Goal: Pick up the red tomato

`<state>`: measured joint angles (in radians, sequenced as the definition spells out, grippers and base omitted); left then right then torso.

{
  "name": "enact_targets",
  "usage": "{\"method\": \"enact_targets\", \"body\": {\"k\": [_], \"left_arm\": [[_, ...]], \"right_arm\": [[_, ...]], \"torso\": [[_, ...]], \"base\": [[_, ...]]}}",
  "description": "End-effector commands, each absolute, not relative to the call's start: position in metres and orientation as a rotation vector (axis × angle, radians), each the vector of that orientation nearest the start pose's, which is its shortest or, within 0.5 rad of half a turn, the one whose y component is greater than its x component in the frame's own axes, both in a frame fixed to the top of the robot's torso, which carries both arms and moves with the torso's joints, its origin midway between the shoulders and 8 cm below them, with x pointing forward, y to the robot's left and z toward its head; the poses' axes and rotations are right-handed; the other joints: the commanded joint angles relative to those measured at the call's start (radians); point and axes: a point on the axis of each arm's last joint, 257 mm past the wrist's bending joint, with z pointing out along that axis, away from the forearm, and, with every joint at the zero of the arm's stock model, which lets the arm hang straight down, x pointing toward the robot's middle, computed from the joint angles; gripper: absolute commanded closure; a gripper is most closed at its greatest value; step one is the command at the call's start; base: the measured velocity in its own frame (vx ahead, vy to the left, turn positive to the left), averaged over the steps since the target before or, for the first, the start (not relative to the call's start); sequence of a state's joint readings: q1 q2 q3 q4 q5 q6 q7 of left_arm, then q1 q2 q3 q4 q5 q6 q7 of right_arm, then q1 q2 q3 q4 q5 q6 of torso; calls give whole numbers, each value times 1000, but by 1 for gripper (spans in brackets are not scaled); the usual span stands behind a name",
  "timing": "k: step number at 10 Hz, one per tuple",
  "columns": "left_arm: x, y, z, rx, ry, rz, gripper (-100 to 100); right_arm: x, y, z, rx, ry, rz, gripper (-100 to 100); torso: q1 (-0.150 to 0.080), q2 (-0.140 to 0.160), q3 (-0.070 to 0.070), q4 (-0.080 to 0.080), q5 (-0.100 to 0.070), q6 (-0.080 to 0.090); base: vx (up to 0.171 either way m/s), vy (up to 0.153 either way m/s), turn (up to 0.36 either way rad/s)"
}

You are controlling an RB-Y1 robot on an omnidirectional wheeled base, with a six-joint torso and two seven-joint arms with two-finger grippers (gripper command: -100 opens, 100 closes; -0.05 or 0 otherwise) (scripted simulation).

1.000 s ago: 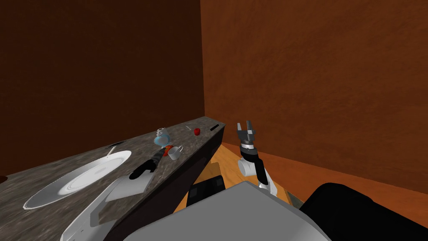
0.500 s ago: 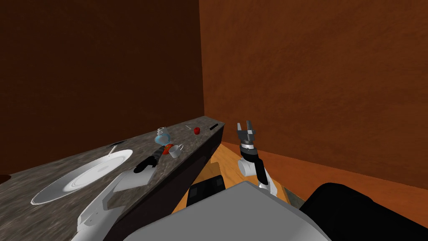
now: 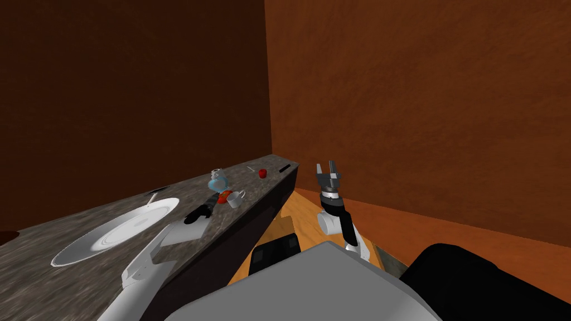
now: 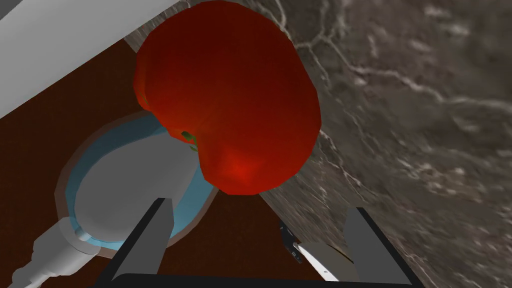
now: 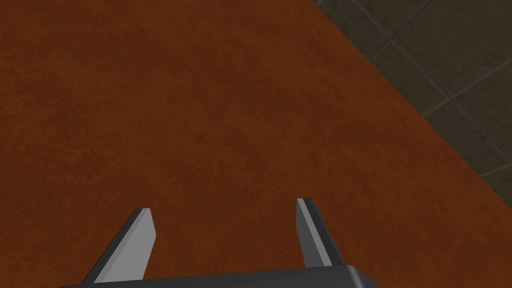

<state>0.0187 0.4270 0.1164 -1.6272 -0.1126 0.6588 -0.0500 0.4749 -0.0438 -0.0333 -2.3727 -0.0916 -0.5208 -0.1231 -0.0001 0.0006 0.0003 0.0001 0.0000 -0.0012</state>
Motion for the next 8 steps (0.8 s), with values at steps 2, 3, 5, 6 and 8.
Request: {"method": "enact_targets", "body": {"k": [2,3,5,6,8], "left_arm": [[509,484,-284,-1280,1566,-280,-100],[511,486,-289,-1291,1571,-274,-100],[524,494,-280,-1277,1540,-269,-100],[530,494,-282,-1286,1543,-269,-100],[529,498,-296,-1311,1559,-250,-100]], "right_arm": [[318,-286,77,604,469,1488,0],[318,-286,77,604,469,1488,0],[318,-286,77,604,469,1488,0],[318,-286,77,604,469,1488,0],[318,-286,77,604,469,1488,0]], "torso": [[0,3,1,1,0,0],[1,5,3,1,0,0],[0,1,1,0,0,0],[0,3,2,1,0,0],[1,3,2,1,0,0]], "base": [[-78,13,-57],[-47,11,2],[-38,3,-28],[-84,14,-46],[-31,9,6]]}}
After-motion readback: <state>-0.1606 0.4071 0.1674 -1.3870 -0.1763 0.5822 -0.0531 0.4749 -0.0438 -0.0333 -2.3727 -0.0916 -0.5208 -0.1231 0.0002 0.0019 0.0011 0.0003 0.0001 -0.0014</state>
